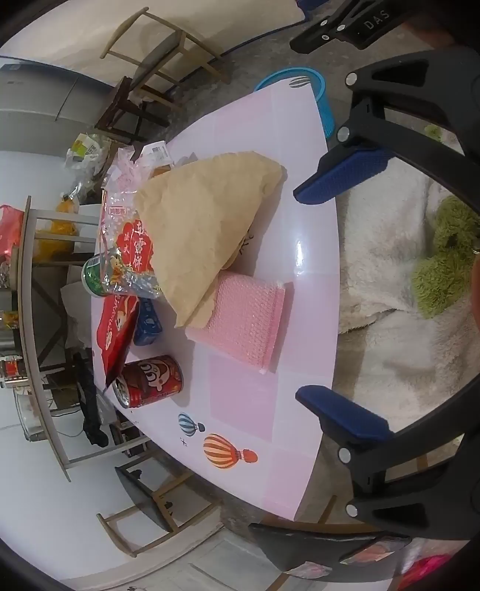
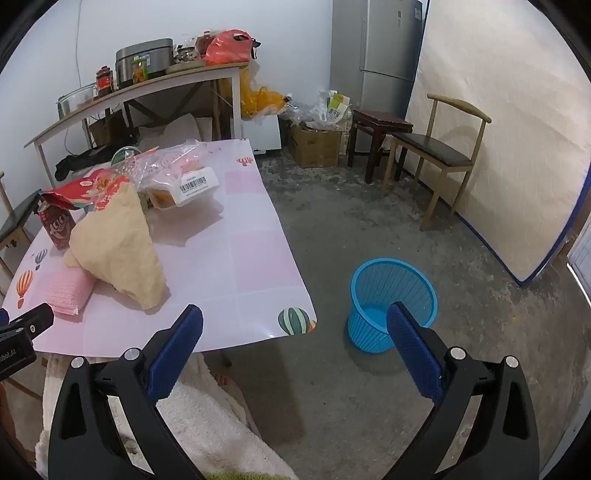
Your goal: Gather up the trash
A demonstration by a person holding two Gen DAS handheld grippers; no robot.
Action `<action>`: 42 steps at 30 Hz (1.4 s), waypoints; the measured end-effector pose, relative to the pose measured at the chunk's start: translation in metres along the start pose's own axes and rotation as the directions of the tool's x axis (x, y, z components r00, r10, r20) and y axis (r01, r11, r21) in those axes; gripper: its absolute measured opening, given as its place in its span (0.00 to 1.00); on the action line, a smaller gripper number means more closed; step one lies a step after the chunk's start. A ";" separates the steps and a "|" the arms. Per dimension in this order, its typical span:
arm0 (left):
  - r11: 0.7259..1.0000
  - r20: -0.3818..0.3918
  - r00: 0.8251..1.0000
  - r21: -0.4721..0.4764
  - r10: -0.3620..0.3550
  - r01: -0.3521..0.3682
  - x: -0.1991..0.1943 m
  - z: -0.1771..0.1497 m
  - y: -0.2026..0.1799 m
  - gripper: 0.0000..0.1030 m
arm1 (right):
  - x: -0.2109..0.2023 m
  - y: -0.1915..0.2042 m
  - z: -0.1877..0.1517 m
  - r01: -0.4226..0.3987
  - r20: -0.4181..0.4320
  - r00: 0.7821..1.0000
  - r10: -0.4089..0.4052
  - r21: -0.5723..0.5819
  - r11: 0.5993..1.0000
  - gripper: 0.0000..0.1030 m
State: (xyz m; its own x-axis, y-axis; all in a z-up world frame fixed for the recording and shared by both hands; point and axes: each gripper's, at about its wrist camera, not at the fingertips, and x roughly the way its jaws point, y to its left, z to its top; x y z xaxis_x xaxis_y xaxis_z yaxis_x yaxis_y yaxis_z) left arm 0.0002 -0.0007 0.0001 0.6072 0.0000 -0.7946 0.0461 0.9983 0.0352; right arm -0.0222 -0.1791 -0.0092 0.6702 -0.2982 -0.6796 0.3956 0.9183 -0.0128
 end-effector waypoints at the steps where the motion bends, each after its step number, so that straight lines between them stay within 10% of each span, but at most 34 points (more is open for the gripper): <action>1: 1.000 0.004 1.000 0.002 0.002 -0.002 0.000 0.000 -0.001 0.92 | 0.000 0.000 0.000 -0.002 -0.001 1.000 0.002 0.000 1.000 0.94; 42: 1.000 0.014 1.000 -0.018 -0.018 0.019 0.001 -0.002 0.002 0.92 | -0.001 -0.001 0.003 0.006 0.015 1.000 -0.006 -0.006 1.000 0.94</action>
State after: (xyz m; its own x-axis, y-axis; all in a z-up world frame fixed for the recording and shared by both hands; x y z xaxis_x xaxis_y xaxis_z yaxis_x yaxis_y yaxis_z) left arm -0.0012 0.0013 -0.0018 0.6175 -0.0191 -0.7863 0.0431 0.9990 0.0095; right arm -0.0213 -0.1802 -0.0064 0.6769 -0.3076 -0.6687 0.3957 0.9181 -0.0218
